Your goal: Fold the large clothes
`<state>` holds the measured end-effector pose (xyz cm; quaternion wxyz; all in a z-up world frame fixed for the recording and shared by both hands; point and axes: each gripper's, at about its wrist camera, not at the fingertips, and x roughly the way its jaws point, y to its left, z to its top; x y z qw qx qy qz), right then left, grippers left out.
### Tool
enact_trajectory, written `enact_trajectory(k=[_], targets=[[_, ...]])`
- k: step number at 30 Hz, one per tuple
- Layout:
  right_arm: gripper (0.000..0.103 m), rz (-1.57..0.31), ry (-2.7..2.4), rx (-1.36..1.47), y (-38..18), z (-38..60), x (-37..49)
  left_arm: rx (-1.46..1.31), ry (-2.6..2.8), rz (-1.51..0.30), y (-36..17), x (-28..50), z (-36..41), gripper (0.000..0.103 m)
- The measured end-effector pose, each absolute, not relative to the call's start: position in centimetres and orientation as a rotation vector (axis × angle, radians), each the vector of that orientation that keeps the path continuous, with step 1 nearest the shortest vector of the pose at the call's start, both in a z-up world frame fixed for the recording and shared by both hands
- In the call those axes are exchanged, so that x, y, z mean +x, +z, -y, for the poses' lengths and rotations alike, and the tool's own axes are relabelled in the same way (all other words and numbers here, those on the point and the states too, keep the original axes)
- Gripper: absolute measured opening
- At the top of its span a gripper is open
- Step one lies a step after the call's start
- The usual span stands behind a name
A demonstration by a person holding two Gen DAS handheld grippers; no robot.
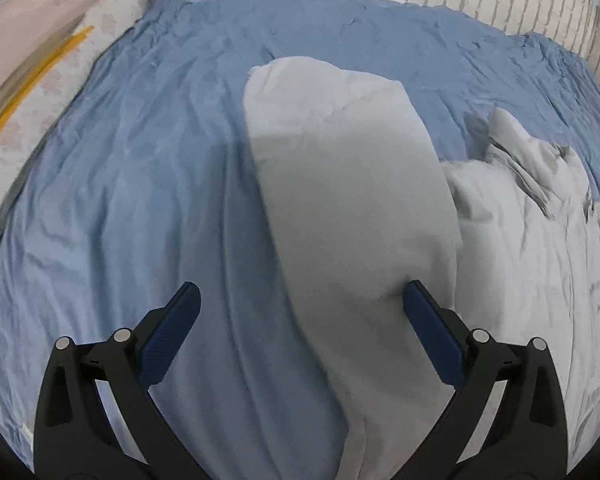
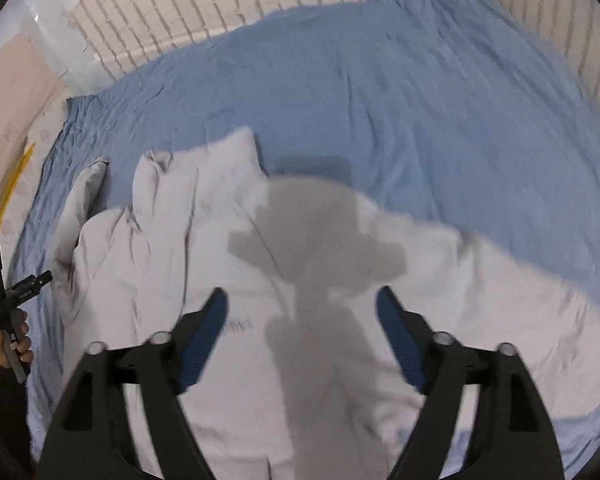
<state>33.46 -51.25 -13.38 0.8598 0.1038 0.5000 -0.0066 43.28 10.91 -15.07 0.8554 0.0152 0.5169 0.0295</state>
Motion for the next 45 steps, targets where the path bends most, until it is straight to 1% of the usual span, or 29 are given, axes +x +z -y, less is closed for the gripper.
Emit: enact_trajectory(k=[3, 5, 9, 10, 11, 12, 13, 14, 16, 17, 19, 22, 26, 27, 30, 33, 36, 37, 38, 39, 40, 41, 45], targets=[[0.084, -1.047, -0.094, 0.109, -14.0, 48.6, 34.8, -0.009, 0.049, -1.112, -16.0, 44.3, -11.2, 0.1], [0.084, -1.061, -0.098, 0.114, -15.7, 48.1, 35.3, -0.036, 0.031, -1.123, -16.7, 44.7, -11.3, 0.1], [0.084, -1.063, -0.119, 0.112, -17.5, 47.7, 34.6, -0.119, -0.018, -1.155, -18.7, 45.7, -11.3, 0.1], [0.084, -1.061, -0.112, 0.122, -17.9, 47.7, 34.5, -0.141, -0.042, -1.157, -19.2, 45.6, -11.1, 0.086], [0.084, -1.059, -0.108, 0.123, -18.2, 47.8, 34.4, -0.16, -0.095, -1.154, -19.3, 45.4, -10.7, 0.059], [0.084, -1.057, -0.114, 0.12, -18.5, 47.9, 34.0, -0.156, -0.124, -1.143, -19.2, 44.9, -10.2, 0.05], [0.084, -1.058, -0.123, 0.117, -18.8, 48.0, 33.9, -0.128, -0.12, -1.124, -18.9, 44.7, -9.6, 0.037], [0.084, -1.062, -0.125, 0.119, -19.1, 48.0, 33.9, -0.095, -0.118, -1.106, -18.5, 44.2, -9.0, 0.022], [0.084, -1.078, -0.117, 0.135, -19.7, 48.1, 33.7, -0.063, -0.126, -1.064, -17.0, 43.2, -7.8, 0.014], [0.084, -1.077, -0.113, 0.135, -19.8, 48.1, 33.5, -0.069, -0.144, -1.034, -15.9, 42.6, -7.7, 0.011], [0.084, -1.067, -0.102, 0.119, -19.7, 47.7, 32.9, -0.09, -0.195, -0.963, -13.1, 40.8, -7.3, 0.01], [0.084, -1.058, -0.098, 0.07, -19.4, 46.9, 32.2, -0.084, -0.233, -0.877, -9.8, 38.0, -6.7, 0.01], [0.084, -1.034, -0.091, 0.024, -18.2, 46.1, 31.2, -0.036, -0.298, -0.844, -8.5, 34.4, -4.9, 0.01], [0.084, -1.027, -0.09, 0.01, -17.9, 45.8, 30.8, -0.001, -0.31, -0.851, -8.9, 33.8, -4.1, 0.01], [0.087, -1.017, -0.088, -0.027, -17.5, 45.2, 29.9, 0.099, -0.31, -0.919, -12.6, 32.8, -1.2, 0.01], [0.087, -1.023, -0.082, -0.042, -17.6, 44.9, 29.2, 0.106, -0.335, -1.0, -16.5, 32.3, 0.3, 0.01], [0.087, -1.04, -0.09, -0.041, -18.1, 45.1, 28.8, 0.153, -0.313, -1.008, -17.9, 31.7, 0.5, 0.017], [0.087, -1.045, -0.096, -0.042, -18.1, 45.3, 28.6, 0.158, -0.309, -0.998, -17.6, 31.3, 0.5, 0.022], [0.087, -1.045, -0.101, -0.045, -18.1, 45.4, 28.4, 0.153, -0.315, -0.987, -17.2, 31.2, 0.4, 0.043], [0.087, -1.043, -0.105, -0.049, -18.0, 45.5, 28.2, 0.14, -0.332, -0.981, -16.6, 30.9, 0.2, 0.057], [0.087, -1.04, -0.108, -0.053, -17.9, 45.7, 28.1, 0.124, -0.355, -0.969, -15.8, 30.3, -0.2, 0.08], [0.087, -1.038, -0.111, -0.054, -17.9, 45.8, 27.9, 0.126, -0.358, -0.952, -15.3, 29.8, -0.3, 0.089], [0.087, -1.035, -0.119, -0.044, -17.6, 46.2, 27.9, 0.166, -0.348, -0.928, -14.1, 27.9, -0.8, 0.092]])
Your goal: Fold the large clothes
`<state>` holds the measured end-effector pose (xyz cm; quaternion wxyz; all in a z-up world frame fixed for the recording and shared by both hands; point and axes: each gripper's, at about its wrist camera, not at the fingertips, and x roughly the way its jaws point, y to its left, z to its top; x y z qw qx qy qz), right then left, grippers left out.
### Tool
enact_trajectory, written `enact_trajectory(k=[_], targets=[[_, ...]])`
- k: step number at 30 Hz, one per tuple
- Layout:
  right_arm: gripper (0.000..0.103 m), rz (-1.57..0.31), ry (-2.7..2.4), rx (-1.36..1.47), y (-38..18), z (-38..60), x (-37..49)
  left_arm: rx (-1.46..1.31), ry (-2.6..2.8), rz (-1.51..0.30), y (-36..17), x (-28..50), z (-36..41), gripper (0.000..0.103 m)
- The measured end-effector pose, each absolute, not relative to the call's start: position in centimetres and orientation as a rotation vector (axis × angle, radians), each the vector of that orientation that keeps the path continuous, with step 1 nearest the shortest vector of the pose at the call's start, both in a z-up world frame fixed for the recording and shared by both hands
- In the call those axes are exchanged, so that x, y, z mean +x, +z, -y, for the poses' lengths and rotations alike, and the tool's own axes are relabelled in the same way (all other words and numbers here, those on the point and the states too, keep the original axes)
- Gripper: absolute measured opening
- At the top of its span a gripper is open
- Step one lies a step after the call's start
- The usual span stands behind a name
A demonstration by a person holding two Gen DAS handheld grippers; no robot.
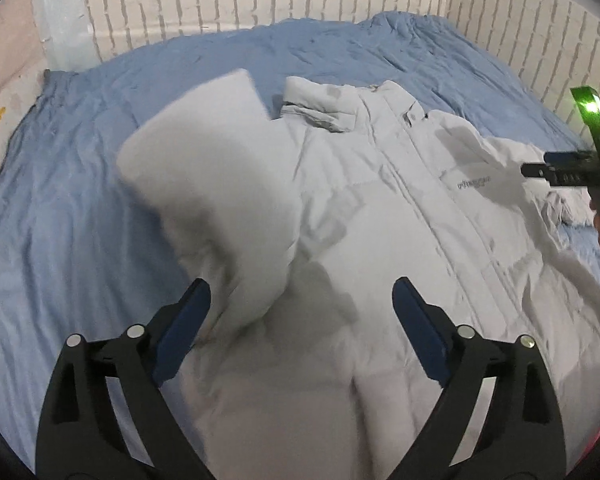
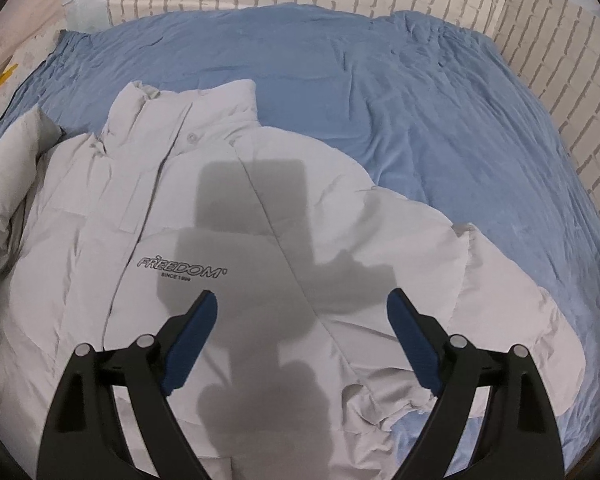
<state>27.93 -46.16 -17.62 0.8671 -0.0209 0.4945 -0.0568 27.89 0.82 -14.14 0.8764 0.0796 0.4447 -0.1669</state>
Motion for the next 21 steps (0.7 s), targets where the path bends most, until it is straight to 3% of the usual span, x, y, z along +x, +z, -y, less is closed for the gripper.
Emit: enact_trajectory(k=[6, 12, 19, 21], targets=[[0.087, -1.045, -0.107, -0.104, -17.6, 45.3, 28.5, 0.093, -0.309, -0.945, -12.3, 28.4, -4.7, 0.096], [0.088, -1.046, -0.125, -0.11, -16.9, 45.8, 30.1, 0.032, -0.204, -0.945, -10.4, 34.9, -7.7, 0.098], [0.089, -1.062, -0.111, -0.158, -17.8, 45.0, 31.1, -0.111, -0.211, -1.089, -13.4, 44.7, -8.0, 0.098], [0.089, -1.07, -0.108, -0.161, -18.1, 45.0, 31.2, -0.165, -0.22, -1.126, -14.7, 46.1, -7.9, 0.091]])
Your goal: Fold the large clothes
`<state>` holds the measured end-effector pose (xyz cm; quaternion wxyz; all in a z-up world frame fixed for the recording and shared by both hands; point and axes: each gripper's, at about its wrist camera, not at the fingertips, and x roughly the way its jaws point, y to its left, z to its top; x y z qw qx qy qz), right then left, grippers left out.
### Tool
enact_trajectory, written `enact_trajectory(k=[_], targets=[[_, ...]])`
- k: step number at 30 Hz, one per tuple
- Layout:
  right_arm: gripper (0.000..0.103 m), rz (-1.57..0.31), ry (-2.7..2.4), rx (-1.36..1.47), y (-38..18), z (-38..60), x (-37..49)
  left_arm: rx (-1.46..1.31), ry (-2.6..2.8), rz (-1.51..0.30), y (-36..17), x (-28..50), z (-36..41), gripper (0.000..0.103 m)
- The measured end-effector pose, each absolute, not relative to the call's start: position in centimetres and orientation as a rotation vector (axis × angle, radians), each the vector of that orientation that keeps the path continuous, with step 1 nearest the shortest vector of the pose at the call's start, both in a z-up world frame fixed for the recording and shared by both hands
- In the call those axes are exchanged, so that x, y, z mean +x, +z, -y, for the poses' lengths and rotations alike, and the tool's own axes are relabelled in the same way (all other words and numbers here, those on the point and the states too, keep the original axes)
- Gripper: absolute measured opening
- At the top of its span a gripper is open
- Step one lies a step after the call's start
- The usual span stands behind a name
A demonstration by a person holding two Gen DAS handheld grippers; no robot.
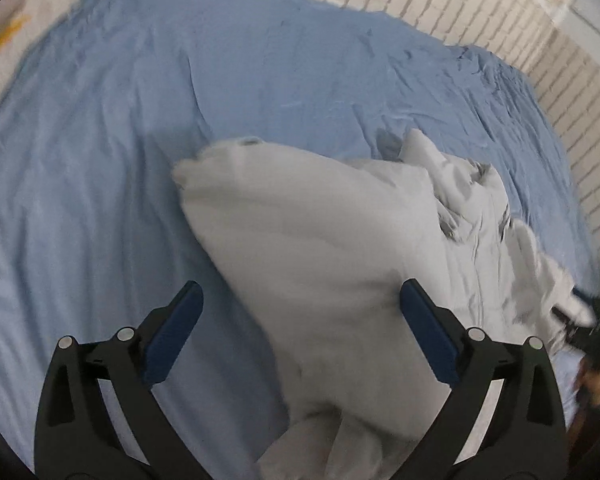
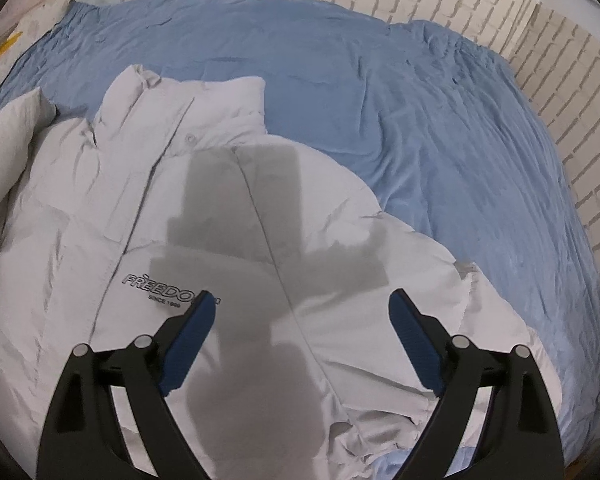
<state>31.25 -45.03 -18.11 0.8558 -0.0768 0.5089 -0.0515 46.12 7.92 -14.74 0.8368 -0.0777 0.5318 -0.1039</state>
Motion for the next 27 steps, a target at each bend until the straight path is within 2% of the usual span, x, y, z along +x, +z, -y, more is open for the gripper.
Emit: enact_trajectory(k=[2, 3, 5, 8, 13, 27], targets=[[0.089, -1.076, -0.109, -0.164, -18.4, 45.2, 31.5, -0.202, -0.251, -1.139, -15.5, 46.6, -7.4, 0.059], [0.089, -1.075, -0.11, -0.165, -18.4, 45.2, 31.5, -0.191, -0.254, -1.129, -15.5, 46.5, -6.6, 0.054], [0.089, -1.076, -0.107, -0.162, -18.4, 45.2, 31.6, -0.155, -0.268, -1.108, -15.4, 45.9, -5.0, 0.035], [0.089, -1.078, -0.103, -0.149, -18.8, 45.4, 31.6, -0.142, -0.311, -1.099, -15.1, 44.9, -2.6, 0.023], [0.089, -1.058, -0.107, -0.111, -18.5, 46.1, 30.8, -0.16, -0.488, -1.053, -13.3, 41.6, 1.3, 0.015], [0.089, -1.019, -0.158, -0.044, -16.6, 49.9, 28.2, -0.008, -0.728, -1.062, -14.8, 33.7, 13.2, 0.009]])
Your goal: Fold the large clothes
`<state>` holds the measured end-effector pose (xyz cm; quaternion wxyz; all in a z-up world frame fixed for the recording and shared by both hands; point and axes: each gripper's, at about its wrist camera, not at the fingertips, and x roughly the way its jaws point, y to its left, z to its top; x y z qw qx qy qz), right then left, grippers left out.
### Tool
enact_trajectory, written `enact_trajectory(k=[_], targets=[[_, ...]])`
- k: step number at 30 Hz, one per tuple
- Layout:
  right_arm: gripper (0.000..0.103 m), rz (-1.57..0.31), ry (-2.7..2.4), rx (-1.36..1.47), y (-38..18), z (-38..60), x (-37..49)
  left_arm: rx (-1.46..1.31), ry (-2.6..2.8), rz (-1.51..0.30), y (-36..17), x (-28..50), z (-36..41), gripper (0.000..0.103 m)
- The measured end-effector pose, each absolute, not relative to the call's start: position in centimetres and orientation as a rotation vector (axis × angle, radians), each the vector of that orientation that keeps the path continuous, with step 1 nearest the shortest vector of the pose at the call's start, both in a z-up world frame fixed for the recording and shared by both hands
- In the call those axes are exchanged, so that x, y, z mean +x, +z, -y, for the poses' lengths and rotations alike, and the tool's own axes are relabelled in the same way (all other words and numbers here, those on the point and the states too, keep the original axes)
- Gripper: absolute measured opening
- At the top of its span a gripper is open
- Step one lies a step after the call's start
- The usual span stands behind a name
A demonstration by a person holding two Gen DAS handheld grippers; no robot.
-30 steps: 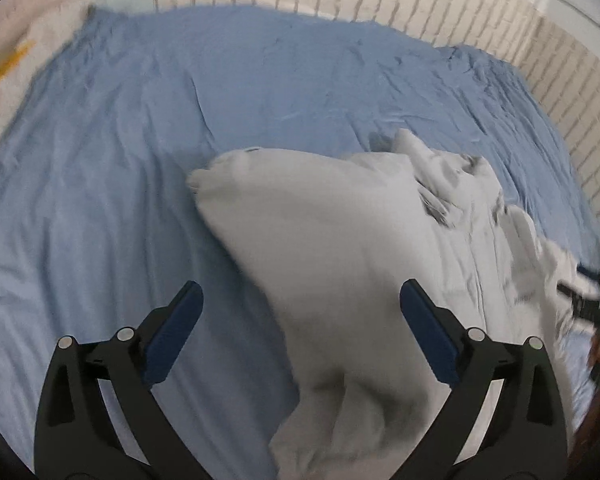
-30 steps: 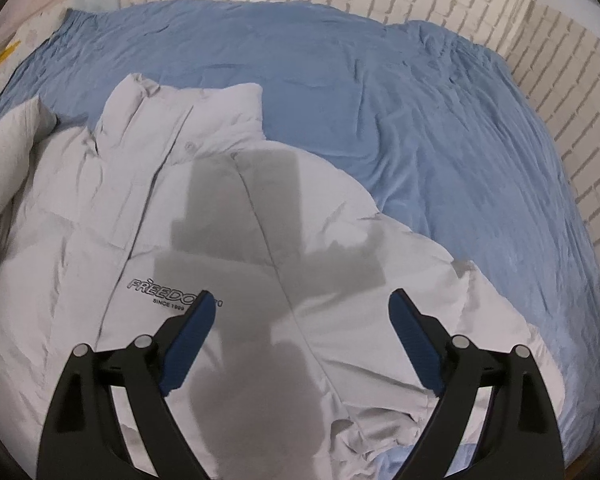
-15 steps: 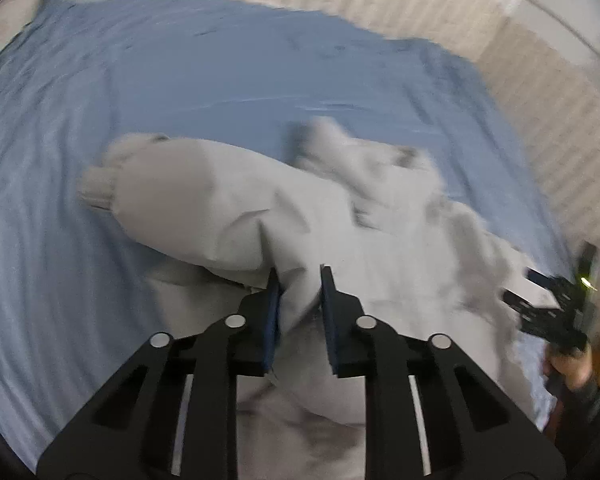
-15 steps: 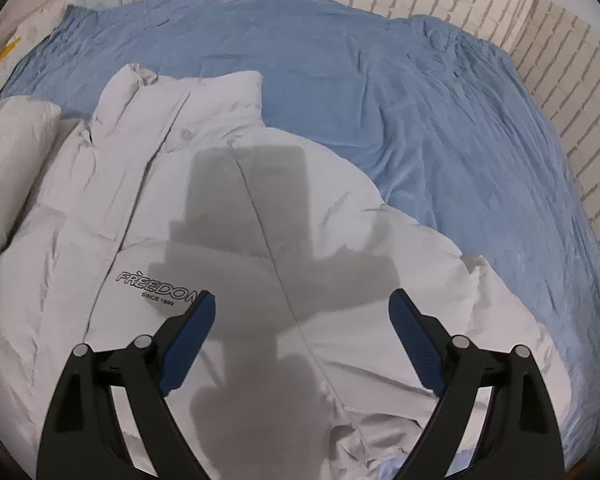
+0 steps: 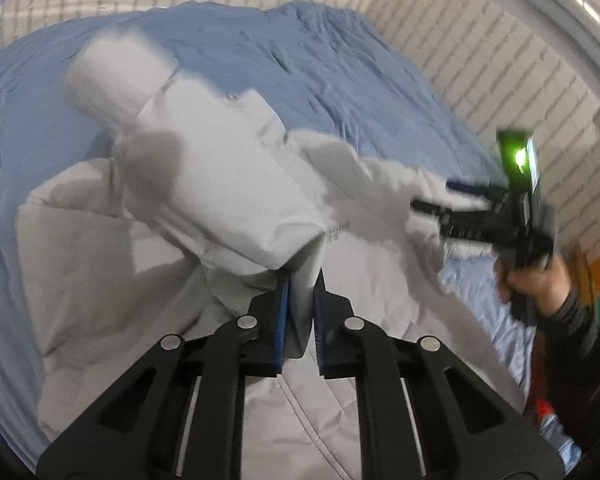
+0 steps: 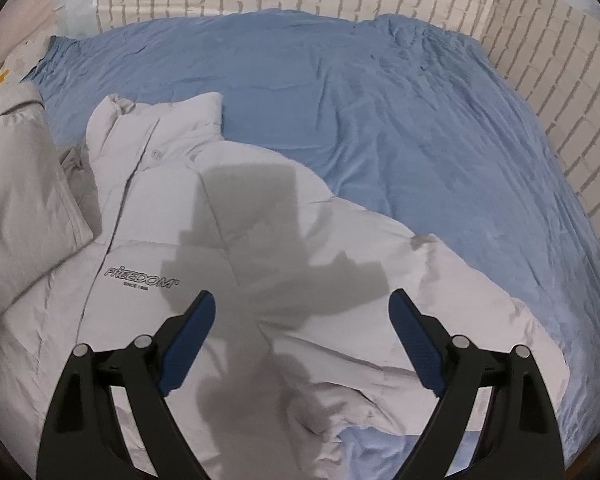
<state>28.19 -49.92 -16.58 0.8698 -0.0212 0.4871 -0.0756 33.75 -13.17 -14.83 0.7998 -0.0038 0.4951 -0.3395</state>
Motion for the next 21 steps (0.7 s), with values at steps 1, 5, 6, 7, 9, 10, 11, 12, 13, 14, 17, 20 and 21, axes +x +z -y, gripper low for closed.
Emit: enact_trajectory(k=[1, 5, 6, 7, 9, 10, 11, 12, 13, 14, 17, 20, 21], targets=[[0.089, -1.024, -0.161, -0.034, -16.7, 50.1, 28.2, 0.006, -0.722, -1.077, -15.4, 33.8, 13.2, 0.008], [0.089, -1.057, -0.158, -0.013, -17.7, 50.3, 28.1, -0.01, -0.708, -1.117, -17.7, 34.5, 12.9, 0.011], [0.089, -1.069, -0.157, -0.018, -18.0, 50.3, 28.0, -0.005, -0.702, -1.116, -17.7, 34.5, 12.7, 0.011], [0.089, -1.08, -0.158, -0.023, -18.4, 50.3, 28.0, -0.003, -0.695, -1.113, -17.6, 34.5, 12.5, 0.012], [0.089, -1.097, -0.164, -0.032, -18.8, 50.2, 27.8, 0.014, -0.685, -1.098, -16.9, 33.9, 12.3, 0.025], [0.089, -1.1, -0.165, -0.034, -18.9, 50.2, 27.7, 0.03, -0.676, -1.086, -16.5, 33.5, 12.2, 0.041], [0.089, -1.104, -0.166, -0.034, -19.0, 50.2, 27.5, 0.049, -0.66, -1.067, -15.9, 32.9, 12.0, 0.058], [0.089, -1.106, -0.167, -0.034, -18.9, 50.1, 27.4, 0.064, -0.645, -1.047, -15.5, 32.3, 11.7, 0.065], [0.089, -1.106, -0.167, -0.036, -18.9, 50.0, 27.3, 0.075, -0.632, -1.033, -15.0, 32.0, 11.8, 0.076], [0.089, -1.106, -0.168, -0.041, -18.7, 49.8, 27.2, 0.093, -0.611, -1.012, -14.4, 31.5, 11.4, 0.084], [0.089, -1.102, -0.157, -0.059, -18.1, 48.9, 26.8, 0.117, -0.56, -0.981, -13.1, 30.4, 8.9, 0.089], [0.089, -1.094, -0.134, -0.09, -17.2, 47.4, 26.6, 0.086, -0.515, -0.981, -12.4, 29.7, 5.3, 0.09], [0.089, -1.093, -0.128, -0.103, -16.9, 46.9, 26.6, 0.084, -0.483, -0.979, -12.2, 29.5, 4.1, 0.091]])
